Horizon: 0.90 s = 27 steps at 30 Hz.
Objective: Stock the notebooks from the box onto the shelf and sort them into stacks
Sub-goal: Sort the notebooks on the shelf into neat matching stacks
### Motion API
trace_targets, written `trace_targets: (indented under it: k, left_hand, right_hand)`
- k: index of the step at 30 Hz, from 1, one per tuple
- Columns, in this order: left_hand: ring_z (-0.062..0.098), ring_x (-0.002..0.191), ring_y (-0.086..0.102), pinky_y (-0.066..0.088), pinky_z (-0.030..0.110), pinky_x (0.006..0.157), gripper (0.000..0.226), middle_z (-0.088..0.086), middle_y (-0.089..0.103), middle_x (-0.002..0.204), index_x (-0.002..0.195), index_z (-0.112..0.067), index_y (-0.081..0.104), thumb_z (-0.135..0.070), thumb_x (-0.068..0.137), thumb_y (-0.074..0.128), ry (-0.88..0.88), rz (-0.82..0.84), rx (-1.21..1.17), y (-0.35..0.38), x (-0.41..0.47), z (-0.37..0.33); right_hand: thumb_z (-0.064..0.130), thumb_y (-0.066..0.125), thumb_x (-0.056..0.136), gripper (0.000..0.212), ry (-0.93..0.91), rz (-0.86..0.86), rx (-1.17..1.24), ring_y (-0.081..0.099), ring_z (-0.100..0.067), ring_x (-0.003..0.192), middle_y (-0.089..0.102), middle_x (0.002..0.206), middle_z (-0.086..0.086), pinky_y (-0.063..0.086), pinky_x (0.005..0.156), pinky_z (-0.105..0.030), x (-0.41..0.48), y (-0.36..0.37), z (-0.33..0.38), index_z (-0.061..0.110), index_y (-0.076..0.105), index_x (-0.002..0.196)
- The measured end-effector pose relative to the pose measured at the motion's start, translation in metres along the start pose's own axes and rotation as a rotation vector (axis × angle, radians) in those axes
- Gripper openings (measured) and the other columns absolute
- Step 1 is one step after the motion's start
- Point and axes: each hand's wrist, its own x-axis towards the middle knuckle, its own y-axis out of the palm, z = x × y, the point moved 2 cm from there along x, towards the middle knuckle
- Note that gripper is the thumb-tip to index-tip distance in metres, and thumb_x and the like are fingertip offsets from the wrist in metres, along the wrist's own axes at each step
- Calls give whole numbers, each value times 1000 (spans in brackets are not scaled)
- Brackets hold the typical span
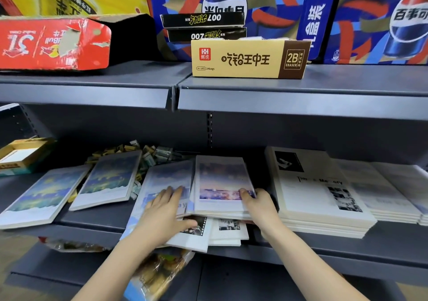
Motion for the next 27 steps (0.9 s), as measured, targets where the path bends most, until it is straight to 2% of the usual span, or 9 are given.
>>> trace_targets:
  k: [4, 6, 8, 10, 13, 19, 21, 24, 27]
  left_hand:
    - [22, 121, 51, 42, 33, 95, 64, 2, 49, 137, 143, -22, 32, -60, 92, 26, 58, -149, 188, -10, -2, 12]
    - [25, 87, 65, 50, 35, 73, 56, 4, 66, 92, 127, -14, 48, -52, 96, 20, 24, -268, 115, -18, -2, 19]
    - [32, 67, 62, 49, 39, 61, 42, 8, 61, 65, 108, -7, 56, -39, 99, 32, -45, -404, -32, -24, -3, 25]
    - [36, 62, 58, 46, 42, 58, 39, 15, 60, 62, 97, 0, 58, -34, 97, 38, -93, -507, -168, -28, -2, 24]
    - [33, 54, 50, 40, 38, 53, 36, 9, 50, 52, 93, 1, 57, -31, 97, 40, -112, -595, -310, -32, -6, 11]
    - [27, 54, 51, 37, 32, 53, 30, 0, 49, 55, 113, -15, 60, -32, 97, 42, 40, -522, -298, -23, -6, -46]
    - [23, 61, 62, 43, 28, 52, 28, 0, 65, 71, 107, -20, 64, -33, 93, 44, 183, -538, -202, -13, -4, -64]
    - [19, 86, 70, 53, 30, 71, 35, -2, 73, 97, 98, -26, 72, -39, 85, 43, 312, -523, -65, 4, 5, -75]
    - [16, 94, 68, 46, 30, 79, 37, -7, 72, 102, 97, -33, 71, -48, 82, 41, 407, -413, 79, 15, 11, -80]
  right_hand:
    - [32, 48, 96, 28, -16, -9, -38, 43, -13, 59, 45, 67, 0, 32, 54, -27, 0, -1, 1, 5, 49, 87]
    - [32, 47, 96, 27, -19, -13, -63, 42, -11, 57, 45, 65, 1, 31, 51, -25, -1, -1, 1, 6, 48, 86]
    - [33, 46, 97, 27, -16, -16, -96, 42, -10, 56, 44, 64, 2, 29, 48, -22, -1, -1, 2, 8, 46, 85]
    - [34, 45, 97, 28, -16, -13, -127, 41, -9, 55, 43, 64, 2, 28, 47, -22, -1, -1, 3, 8, 46, 85]
    - [35, 45, 97, 30, -13, 6, -119, 42, -11, 57, 45, 67, 1, 31, 50, -24, -1, 1, 3, 6, 48, 89]
    - [35, 40, 98, 30, -8, -23, -156, 44, -9, 57, 47, 67, 1, 31, 49, -21, -4, 3, 3, 6, 46, 93]
    - [35, 37, 99, 31, -14, -34, -141, 45, -9, 60, 50, 70, 0, 34, 53, -26, -6, 2, 3, 6, 47, 98]
    - [40, 29, 101, 47, -13, -24, -94, 56, -20, 82, 60, 96, -9, 37, 70, -29, -8, 0, 4, 2, 51, 116]
    - [47, 23, 100, 60, 20, 10, -51, 57, -24, 99, 59, 122, -14, 42, 81, -29, -7, -2, 5, 3, 50, 128]
